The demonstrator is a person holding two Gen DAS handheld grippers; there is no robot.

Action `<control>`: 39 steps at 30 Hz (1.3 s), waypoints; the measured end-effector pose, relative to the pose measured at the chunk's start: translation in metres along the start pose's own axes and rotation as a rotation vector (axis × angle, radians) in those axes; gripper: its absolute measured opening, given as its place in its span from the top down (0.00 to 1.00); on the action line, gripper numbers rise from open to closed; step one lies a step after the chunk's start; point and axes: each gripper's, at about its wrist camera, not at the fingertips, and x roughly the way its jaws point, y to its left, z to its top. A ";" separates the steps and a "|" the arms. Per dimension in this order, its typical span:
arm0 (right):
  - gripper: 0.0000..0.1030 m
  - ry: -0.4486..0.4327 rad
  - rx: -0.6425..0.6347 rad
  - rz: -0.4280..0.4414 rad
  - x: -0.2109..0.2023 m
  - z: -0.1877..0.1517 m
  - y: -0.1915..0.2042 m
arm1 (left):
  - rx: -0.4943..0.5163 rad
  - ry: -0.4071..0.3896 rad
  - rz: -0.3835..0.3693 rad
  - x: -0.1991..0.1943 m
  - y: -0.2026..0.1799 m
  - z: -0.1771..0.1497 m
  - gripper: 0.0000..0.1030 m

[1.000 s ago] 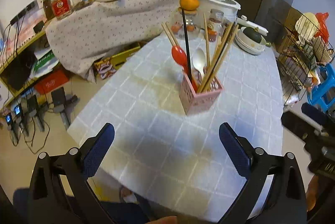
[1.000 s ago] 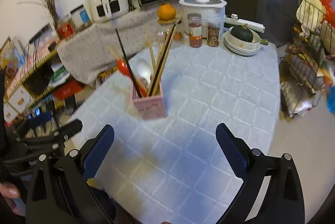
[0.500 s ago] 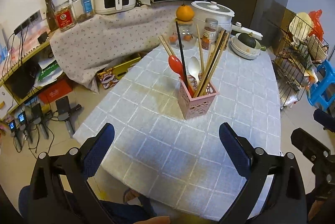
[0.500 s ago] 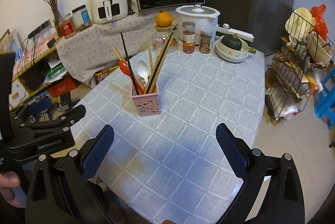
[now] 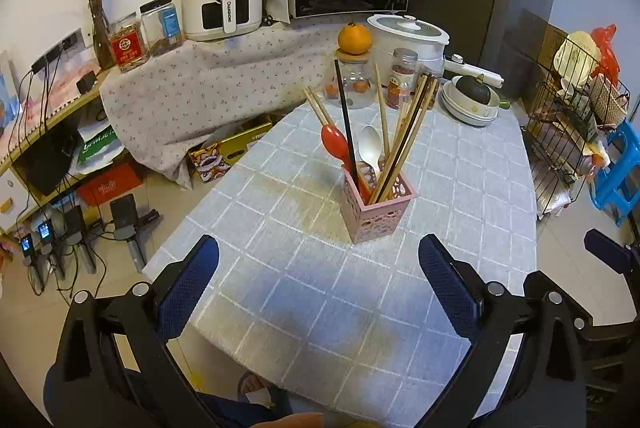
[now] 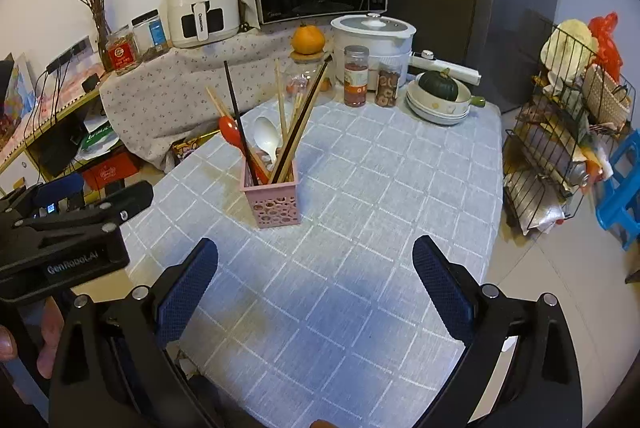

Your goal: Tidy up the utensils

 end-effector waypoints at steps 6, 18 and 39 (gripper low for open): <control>0.08 0.008 0.036 0.015 0.006 0.002 -0.006 | 0.002 0.007 0.011 0.003 -0.004 -0.001 0.07; 0.08 0.013 0.073 0.019 0.010 0.002 -0.012 | 0.004 0.022 -0.002 0.008 -0.008 -0.001 0.07; 0.08 0.014 0.065 0.018 0.015 0.002 -0.005 | -0.004 0.042 -0.016 0.012 -0.006 -0.006 0.07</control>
